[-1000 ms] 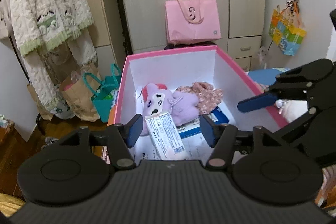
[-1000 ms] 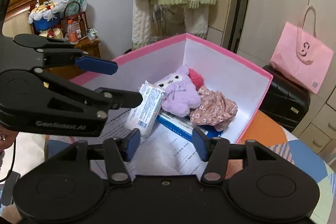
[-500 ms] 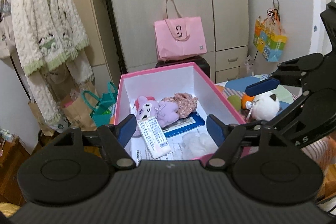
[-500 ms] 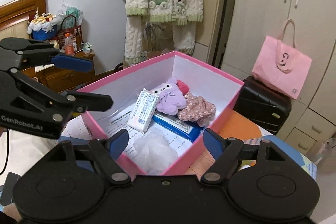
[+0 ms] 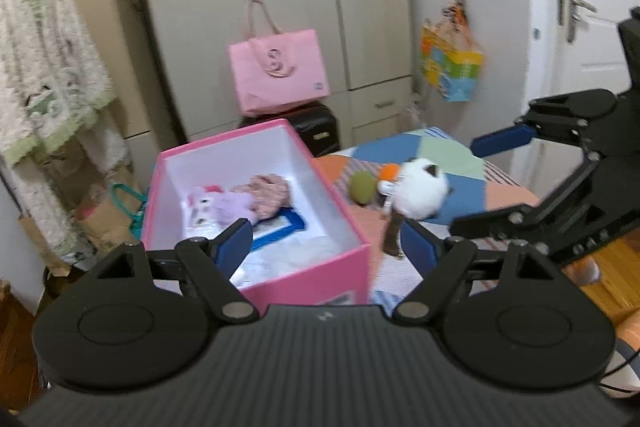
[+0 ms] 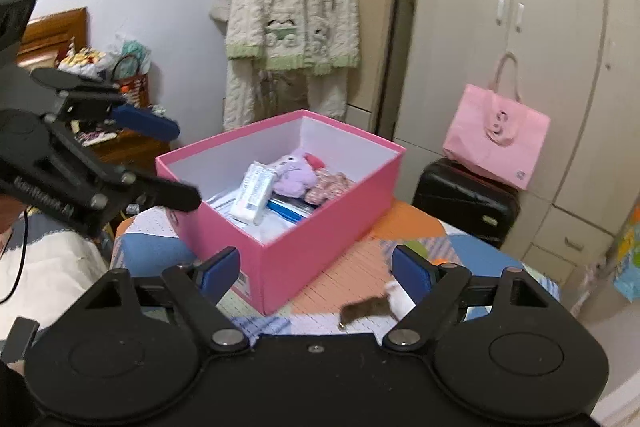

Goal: Organize soft objects
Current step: 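Withdraw both tools from the box toward the white sheep plush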

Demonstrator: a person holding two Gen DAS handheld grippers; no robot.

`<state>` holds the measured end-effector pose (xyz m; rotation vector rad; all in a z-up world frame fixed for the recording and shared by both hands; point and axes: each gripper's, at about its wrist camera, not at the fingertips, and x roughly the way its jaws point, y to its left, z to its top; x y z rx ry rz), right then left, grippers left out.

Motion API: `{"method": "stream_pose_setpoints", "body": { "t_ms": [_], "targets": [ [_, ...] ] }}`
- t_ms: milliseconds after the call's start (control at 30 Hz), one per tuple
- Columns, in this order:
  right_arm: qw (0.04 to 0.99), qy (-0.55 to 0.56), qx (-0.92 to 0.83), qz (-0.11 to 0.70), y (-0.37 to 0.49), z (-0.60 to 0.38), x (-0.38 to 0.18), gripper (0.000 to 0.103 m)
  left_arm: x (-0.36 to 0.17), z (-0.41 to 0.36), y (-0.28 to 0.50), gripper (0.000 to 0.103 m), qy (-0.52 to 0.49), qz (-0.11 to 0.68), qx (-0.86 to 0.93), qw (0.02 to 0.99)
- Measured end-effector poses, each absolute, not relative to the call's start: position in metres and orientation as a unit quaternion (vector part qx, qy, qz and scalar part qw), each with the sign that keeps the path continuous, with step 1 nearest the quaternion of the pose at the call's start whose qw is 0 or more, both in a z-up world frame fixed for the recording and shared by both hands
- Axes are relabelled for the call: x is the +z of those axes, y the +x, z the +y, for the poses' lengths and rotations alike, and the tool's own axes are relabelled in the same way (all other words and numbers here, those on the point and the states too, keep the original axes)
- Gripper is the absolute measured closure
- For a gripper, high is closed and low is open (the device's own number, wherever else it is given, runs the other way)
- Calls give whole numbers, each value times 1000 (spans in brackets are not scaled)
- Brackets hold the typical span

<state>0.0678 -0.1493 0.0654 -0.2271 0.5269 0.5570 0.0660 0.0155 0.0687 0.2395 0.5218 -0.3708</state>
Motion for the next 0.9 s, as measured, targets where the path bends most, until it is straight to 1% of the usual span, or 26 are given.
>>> {"method": "stream_pose_setpoints", "body": {
  "t_ms": [200,333,600,733,900],
  "targets": [
    [926,-90,255,263,71,-174,58,16,65,-11,63,22,106,255,-210,938],
    [932,-79,237,261,71,-188,44,16,58,-35,71,22,112,263,-233,930],
    [939,-43,194,280,87,-216,6,16,40,-83,105,22,111,285,-276,911],
    [937,-17,186,294,105,-227,-14,16,26,-99,126,22,89,293,-303,903],
    [935,3,189,300,127,-232,-36,16,8,-115,158,21,80,307,-292,902]
  ]
}}
